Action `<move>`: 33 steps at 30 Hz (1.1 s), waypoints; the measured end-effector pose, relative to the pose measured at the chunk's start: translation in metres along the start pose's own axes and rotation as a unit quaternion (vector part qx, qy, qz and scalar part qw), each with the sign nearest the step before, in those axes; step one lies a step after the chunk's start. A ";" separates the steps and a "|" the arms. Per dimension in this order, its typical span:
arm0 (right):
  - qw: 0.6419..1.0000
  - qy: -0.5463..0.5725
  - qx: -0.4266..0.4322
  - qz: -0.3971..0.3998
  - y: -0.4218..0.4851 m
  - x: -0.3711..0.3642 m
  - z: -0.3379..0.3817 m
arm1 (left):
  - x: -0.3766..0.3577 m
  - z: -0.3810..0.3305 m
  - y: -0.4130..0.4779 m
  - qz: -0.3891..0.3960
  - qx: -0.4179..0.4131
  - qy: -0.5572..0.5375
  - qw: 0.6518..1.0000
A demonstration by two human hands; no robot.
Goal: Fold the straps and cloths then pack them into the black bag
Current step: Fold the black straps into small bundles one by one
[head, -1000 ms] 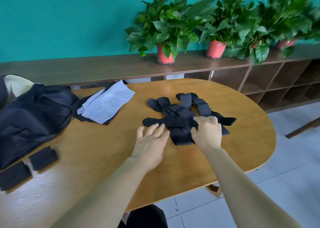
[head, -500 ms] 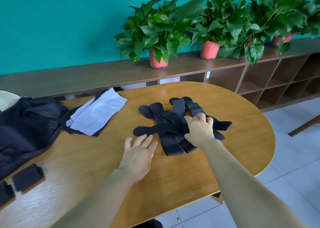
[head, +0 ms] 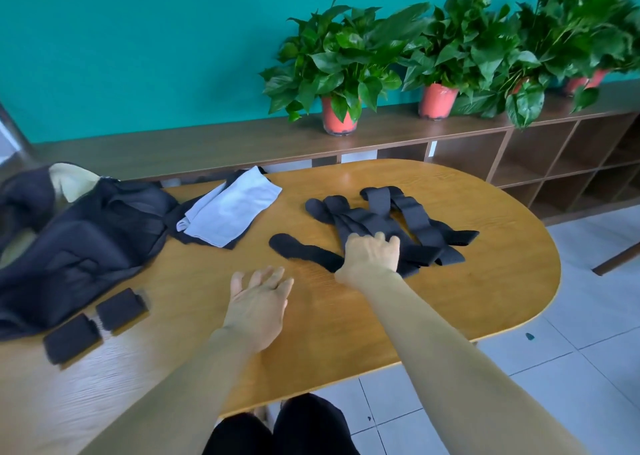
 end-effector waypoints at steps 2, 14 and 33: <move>0.999 0.016 -0.025 0.026 -0.010 -0.011 0.020 | -0.004 0.013 -0.011 0.005 0.011 0.002 1.000; 0.975 0.192 -0.027 0.111 -0.034 -0.019 0.069 | -0.014 0.059 -0.046 -0.031 0.010 -0.034 0.999; 0.948 0.047 0.315 0.027 -0.044 -0.067 0.048 | -0.031 0.033 -0.040 -0.086 -0.123 -0.118 0.982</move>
Point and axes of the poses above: each hand's wrist, its own y-axis towards the middle knuckle, its own x-axis out of the back of the hand, z = x × y, the point moved 2 cm from there along y, towards the middle knuckle, and after that the axes turned 12 degrees about z, right-handed, at the moved point
